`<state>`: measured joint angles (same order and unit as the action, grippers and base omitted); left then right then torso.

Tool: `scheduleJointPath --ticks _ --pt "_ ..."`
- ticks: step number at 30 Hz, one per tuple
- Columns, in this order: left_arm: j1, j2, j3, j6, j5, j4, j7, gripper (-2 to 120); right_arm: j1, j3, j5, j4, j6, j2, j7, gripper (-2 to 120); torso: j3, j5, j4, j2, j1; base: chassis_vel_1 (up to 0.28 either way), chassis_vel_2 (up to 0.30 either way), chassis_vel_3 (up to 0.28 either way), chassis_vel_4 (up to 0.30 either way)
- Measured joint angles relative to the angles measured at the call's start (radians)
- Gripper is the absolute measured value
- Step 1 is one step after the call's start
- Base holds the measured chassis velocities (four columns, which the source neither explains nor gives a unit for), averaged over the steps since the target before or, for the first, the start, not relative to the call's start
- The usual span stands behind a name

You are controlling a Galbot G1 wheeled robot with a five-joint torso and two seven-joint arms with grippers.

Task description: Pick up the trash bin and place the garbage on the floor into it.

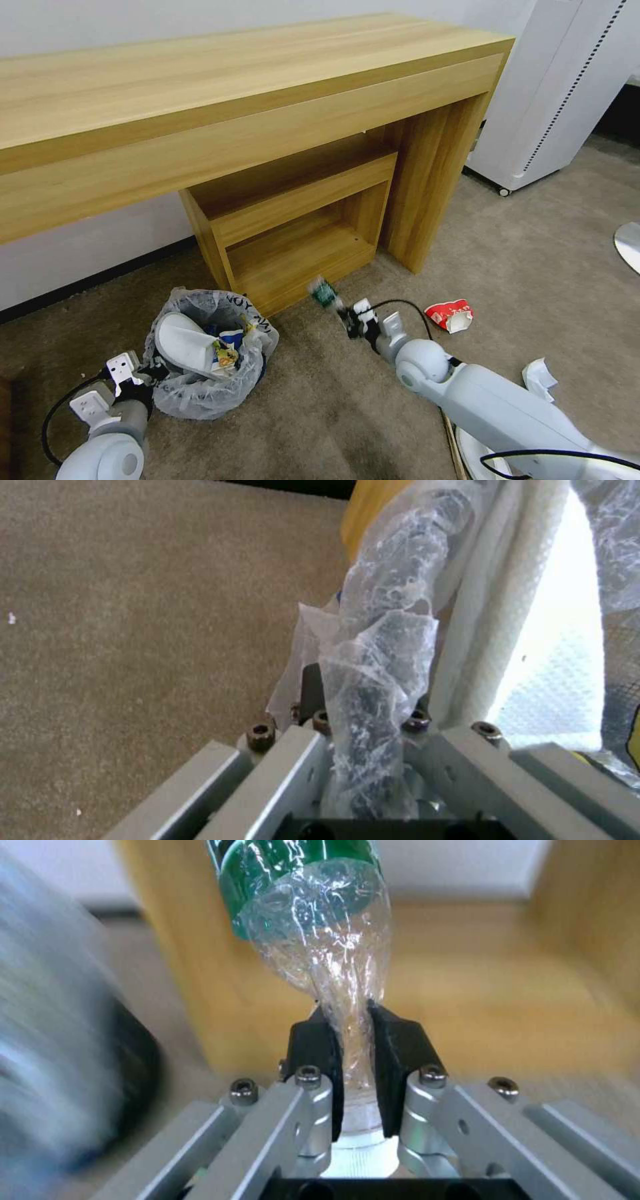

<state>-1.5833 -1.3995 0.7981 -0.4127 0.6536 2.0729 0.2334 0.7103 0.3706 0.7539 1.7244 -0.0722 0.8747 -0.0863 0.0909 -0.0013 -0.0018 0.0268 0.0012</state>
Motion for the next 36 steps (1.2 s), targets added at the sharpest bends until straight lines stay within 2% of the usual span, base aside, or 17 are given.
scheduleJointPath --ticks 5,8,14,17,18,21,22,25,29,31,36 --pt "-0.004 0.003 -0.002 -0.011 0.004 0.016 0.002 1 -0.012 -0.024 0.067 0.132 0.082 -0.033 0.1 10 0.0 0.0 0.0 0.0 0.0 0.0 0.0 0.0 0.0" --pt "-0.006 0.004 -0.004 -0.018 0.008 0.027 0.004 1 -0.046 -0.011 0.098 0.195 0.093 -0.041 0.15 8 0.0 -0.0001 0.0 0.0 0.0 0.0 0.0 0.0 0.0" --pt "-0.008 0.003 -0.01 -0.029 0.011 0.05 0.011 1 -0.128 0.08 0.184 0.321 0.016 -0.047 0.151 8 0.0 -0.0002 0.0002 0.0 0.0 0.0 0.0 0.0 0.0" --pt "-0.006 -0.004 -0.016 -0.035 0.01 0.06 0.014 1 -0.217 0.218 0.231 0.364 -0.057 -0.03 0.088 8 0.0 -0.0002 0.0001 0.0 0.0 0.0 0.0 0.0 0.0" --pt "-0.006 -0.004 -0.016 -0.035 0.01 0.06 0.014 1 -0.217 0.218 0.231 0.364 -0.057 -0.03 0.088 8 0.0 -0.0002 0.0001 0.0 0.0 0.0 0.0 0.0 0.0" --pt "-0.006 -0.014 -0.019 -0.038 0.005 0.069 0.015 1 -0.317 0.344 0.282 0.348 -0.121 0.018 0.0 8 0.0 -0.0001 0.0001 0.0 0.0 0.0 0.0 0.0 0.0" --pt "-0.006 -0.014 -0.019 -0.038 0.005 0.069 0.015 1 -0.317 0.344 0.282 0.348 -0.121 0.018 0.0 8 0.0 -0.0001 0.0001 0.0 0.0 0.0 0.0 0.0 0.0" --pt "-0.012 -0.022 -0.017 -0.038 0.003 0.079 0.016 1 -0.424 0.443 0.308 0.264 -0.174 0.081 -0.081 8 0.0 -0.0003 0.0003 0.0 0.0 0.0 0.0 0.0 0.0" --pt "-0.017 -0.025 -0.014 -0.037 0.002 0.084 0.015 1 -0.456 0.475 0.323 0.217 -0.214 0.117 -0.126 8 0.0 -0.0004 0.0001 0.0 0.0 0.0 0.0 0.0 0.0" --pt "-0.023 -0.028 -0.011 -0.032 0.002 0.09 0.014 1 -0.473 0.509 0.331 0.166 -0.24 0.16 -0.165 8 0.0 -0.0003 0.0001 0.0 0.0 0.0 0.0 0.0 0.0" --pt "-0.03 -0.029 -0.007 -0.023 0.002 0.094 0.009 1 -0.47 0.548 0.323 0.105 -0.241 0.214 -0.178 8 0.0 -0.0003 0.0002 0.0 0.0 0.0 0.0 0.0 0.0"
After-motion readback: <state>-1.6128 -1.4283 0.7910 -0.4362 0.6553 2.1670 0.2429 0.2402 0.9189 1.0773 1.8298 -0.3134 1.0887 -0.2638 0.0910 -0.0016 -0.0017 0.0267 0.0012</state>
